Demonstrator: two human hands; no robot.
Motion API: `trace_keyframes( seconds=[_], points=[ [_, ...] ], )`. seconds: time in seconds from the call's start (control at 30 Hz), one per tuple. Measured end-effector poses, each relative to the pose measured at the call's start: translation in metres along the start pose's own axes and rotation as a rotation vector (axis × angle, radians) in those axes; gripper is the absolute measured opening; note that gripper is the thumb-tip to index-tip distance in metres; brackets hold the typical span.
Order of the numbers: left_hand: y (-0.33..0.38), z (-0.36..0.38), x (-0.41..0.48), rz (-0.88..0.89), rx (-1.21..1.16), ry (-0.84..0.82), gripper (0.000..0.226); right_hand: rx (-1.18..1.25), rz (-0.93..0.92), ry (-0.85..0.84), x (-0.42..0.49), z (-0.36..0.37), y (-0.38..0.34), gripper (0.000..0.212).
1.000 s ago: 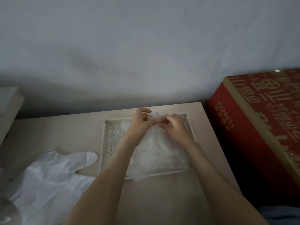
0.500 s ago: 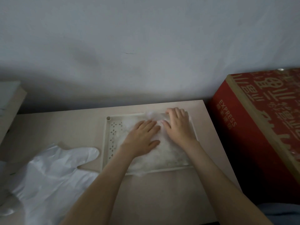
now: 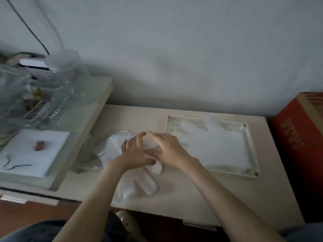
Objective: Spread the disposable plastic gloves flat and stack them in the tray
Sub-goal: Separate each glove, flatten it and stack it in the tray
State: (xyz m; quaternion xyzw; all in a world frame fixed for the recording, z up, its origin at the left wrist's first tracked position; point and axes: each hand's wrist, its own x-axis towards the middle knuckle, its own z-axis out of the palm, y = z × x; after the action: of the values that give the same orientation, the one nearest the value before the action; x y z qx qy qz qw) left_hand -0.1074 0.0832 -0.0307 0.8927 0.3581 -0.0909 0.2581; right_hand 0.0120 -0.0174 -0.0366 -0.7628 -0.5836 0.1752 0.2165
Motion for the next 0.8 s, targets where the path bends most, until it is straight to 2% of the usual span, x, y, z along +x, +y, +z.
trace_keyframes(
  seconds=[0.1, 0.2, 0.33, 0.5, 0.6, 0.73, 0.8],
  points=[
    [-0.041, -0.002, -0.032, -0.052, 0.279, -0.196, 0.115, -0.217, -0.096, -0.191, 0.000, 0.031, -0.024, 0.070],
    [-0.066, 0.007, -0.044, -0.052, 0.334, -0.217, 0.103, -0.381, -0.125, -0.201, -0.004, 0.052, -0.030, 0.051],
    [-0.075, 0.011, -0.045, 0.022, 0.388, -0.178, 0.078, -0.330, -0.081, -0.090, -0.009, 0.059, -0.033, 0.034],
    [-0.075, 0.006, -0.047, 0.063, 0.462, -0.156, 0.053, -0.233, -0.049, -0.064, -0.007, 0.057, -0.035, 0.033],
    [-0.077, 0.005, -0.047, 0.108, 0.460, -0.127, 0.046, -0.187, -0.022, -0.029, -0.004, 0.056, -0.034, 0.028],
    [-0.073, 0.000, -0.049, 0.146, 0.338, -0.052, 0.044, -0.126, 0.006, 0.028, 0.000, 0.054, -0.029, 0.023],
    [-0.067, -0.007, -0.051, 0.122, 0.193, 0.040, 0.041, -0.016, 0.049, 0.120, 0.002, 0.051, -0.028, 0.025]
  ],
)
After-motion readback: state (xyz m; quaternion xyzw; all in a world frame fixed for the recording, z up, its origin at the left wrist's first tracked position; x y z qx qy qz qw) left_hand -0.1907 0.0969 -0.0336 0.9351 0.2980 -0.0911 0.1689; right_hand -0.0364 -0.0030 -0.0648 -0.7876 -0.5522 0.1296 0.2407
